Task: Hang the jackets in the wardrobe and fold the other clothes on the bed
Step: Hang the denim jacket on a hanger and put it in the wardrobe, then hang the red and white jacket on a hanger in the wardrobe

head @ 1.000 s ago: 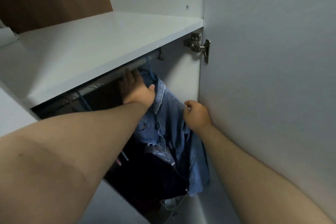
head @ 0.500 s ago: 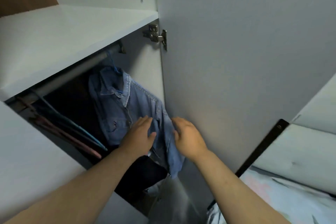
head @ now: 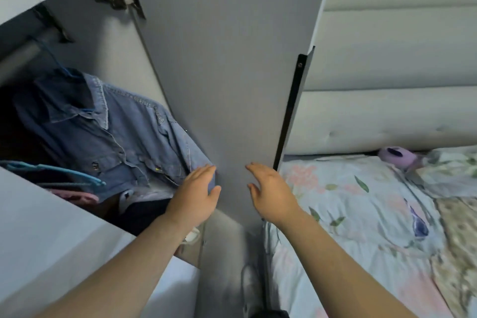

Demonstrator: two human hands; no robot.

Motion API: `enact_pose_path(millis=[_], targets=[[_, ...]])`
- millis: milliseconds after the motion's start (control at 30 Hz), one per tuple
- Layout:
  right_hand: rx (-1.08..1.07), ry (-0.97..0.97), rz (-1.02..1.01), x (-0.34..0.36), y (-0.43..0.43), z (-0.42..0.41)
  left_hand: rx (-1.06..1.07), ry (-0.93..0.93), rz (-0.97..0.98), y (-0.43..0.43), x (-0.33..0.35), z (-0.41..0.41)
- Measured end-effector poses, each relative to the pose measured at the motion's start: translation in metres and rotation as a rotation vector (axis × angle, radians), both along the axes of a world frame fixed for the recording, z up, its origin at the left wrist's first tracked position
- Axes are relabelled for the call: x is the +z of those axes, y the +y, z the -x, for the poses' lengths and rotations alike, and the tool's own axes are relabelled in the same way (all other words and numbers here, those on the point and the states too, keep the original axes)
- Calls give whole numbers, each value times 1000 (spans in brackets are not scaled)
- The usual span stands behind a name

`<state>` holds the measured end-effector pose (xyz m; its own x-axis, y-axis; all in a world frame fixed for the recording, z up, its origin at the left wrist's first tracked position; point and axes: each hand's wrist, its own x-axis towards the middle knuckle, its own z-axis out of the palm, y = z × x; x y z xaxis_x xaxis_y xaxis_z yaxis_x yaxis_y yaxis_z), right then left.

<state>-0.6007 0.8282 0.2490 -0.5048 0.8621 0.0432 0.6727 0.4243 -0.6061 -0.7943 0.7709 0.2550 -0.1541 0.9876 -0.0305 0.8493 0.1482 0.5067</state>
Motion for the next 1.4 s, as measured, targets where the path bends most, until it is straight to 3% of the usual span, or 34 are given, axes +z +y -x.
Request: enact_pose_path(millis=[133,300,400,567,1000,1400], targets=[[-72,-36,29,-5,-44,-40,-72,-42,29,-22,-12,-25],[-199,-2,-77,4,-83,-82,-167,-44,50,-36,-15,-49],[-289,-46,-9,1,-92,-102,-231,-29,73,-31,-14,-62],[-416,-73,30,-6,-95,-137,-363,32,79,-8,-8,-84],[-665,-120,181,-18,-75,-212,-579,-17,174,66,-8,-152],[-956,-146,177,6,-110,-265,-871,-25,158,109,6,-231]])
